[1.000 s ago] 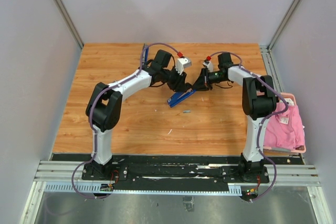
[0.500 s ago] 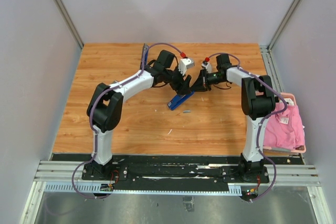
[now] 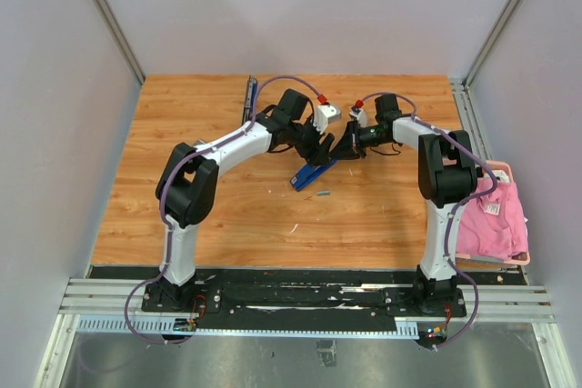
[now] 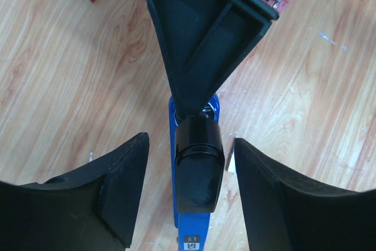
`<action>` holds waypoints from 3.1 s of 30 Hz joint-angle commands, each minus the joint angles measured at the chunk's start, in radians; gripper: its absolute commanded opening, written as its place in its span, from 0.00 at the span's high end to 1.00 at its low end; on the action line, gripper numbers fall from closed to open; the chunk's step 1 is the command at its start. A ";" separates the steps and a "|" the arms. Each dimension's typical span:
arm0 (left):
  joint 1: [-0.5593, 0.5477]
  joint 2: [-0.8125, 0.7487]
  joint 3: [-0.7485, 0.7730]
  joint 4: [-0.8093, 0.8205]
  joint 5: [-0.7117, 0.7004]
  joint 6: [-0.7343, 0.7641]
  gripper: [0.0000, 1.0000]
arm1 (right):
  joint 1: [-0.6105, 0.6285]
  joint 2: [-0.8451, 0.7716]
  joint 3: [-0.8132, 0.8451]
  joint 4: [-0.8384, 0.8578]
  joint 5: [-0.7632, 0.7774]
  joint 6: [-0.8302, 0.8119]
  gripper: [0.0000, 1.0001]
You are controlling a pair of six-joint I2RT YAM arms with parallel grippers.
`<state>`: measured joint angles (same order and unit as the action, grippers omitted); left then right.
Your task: Unload the staples from the stapler
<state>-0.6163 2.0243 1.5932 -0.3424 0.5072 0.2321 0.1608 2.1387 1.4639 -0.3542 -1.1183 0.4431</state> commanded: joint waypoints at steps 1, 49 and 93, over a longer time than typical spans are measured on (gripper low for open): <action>-0.012 0.022 0.036 -0.032 -0.034 0.046 0.38 | 0.016 -0.016 -0.010 0.005 -0.028 0.000 1.00; -0.025 -0.195 -0.206 0.093 -0.140 0.109 1.00 | -0.053 -0.005 0.082 -0.210 0.125 -0.210 0.66; -0.054 -0.299 -0.370 0.253 -0.151 0.144 1.00 | 0.072 0.144 0.107 -0.184 -0.083 -0.228 0.59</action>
<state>-0.6575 1.7584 1.2263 -0.1452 0.3408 0.3702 0.1986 2.2501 1.5459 -0.5278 -1.1610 0.2302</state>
